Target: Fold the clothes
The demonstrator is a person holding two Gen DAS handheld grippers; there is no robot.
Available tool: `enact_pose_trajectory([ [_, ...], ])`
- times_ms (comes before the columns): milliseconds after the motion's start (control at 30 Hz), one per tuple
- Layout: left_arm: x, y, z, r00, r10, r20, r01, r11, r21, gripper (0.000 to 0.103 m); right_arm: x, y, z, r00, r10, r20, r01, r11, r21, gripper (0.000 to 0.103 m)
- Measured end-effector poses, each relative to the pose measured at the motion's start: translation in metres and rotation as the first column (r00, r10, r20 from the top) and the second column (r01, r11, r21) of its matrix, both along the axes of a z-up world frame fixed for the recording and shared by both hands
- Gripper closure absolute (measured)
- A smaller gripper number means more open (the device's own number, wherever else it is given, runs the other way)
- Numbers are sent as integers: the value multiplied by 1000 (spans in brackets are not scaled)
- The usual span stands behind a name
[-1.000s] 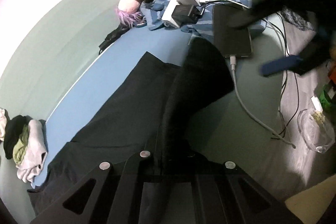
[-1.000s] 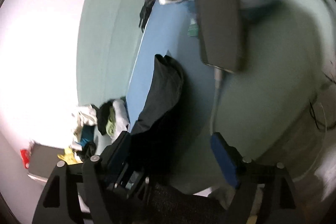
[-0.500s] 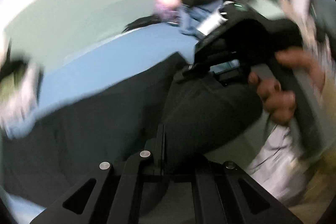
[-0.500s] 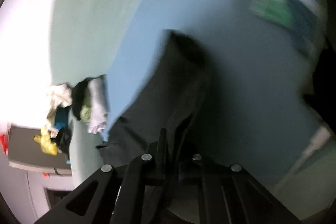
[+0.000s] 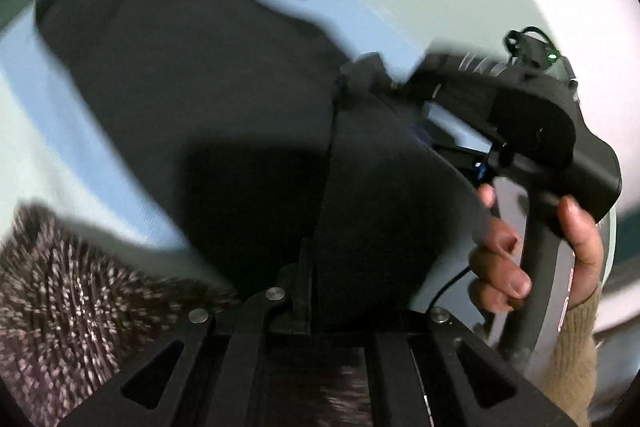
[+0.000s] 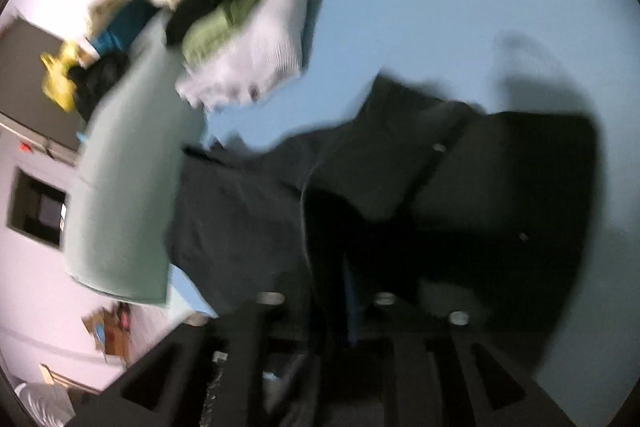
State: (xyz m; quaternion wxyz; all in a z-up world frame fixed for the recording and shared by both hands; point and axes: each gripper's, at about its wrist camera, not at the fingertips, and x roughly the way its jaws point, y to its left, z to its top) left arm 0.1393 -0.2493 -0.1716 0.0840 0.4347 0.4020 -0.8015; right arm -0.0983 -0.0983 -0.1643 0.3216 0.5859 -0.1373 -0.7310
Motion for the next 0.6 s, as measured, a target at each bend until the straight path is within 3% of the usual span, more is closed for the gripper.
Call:
enact_pose_trajectory([
  [33, 1, -6, -4, 1000, 13, 13, -13, 999, 30, 88, -3, -2, -5, 1000, -3, 15, 3, 1000, -10, 37],
  [67, 1, -11, -9, 999, 25, 26, -27, 998, 61, 81, -5, 4, -3, 999, -19, 28, 20, 999, -48, 38],
  [167, 3, -28, -22, 996, 60, 68, -69, 986, 150, 76, -10, 24, 1, 995, -65, 71, 75, 984, -161, 35],
  [267, 8, -37, -16, 994, 89, 65, -99, 981, 164, 72, -3, 55, 26, 994, -108, -35, 99, 978, -186, 29],
  [333, 12, -43, -5, 992, 108, 59, -115, 986, 121, 69, 4, 73, 39, 986, -127, -106, 108, 979, -171, 29],
  [467, 14, -47, 19, 996, 90, 19, -90, 996, -16, 65, 21, 95, 26, 983, -115, -145, 113, 993, -18, 29],
  [600, 28, -60, 30, 995, 100, -11, -100, 986, -134, 54, 45, 112, -15, 990, -131, -48, 133, 991, 34, 31],
])
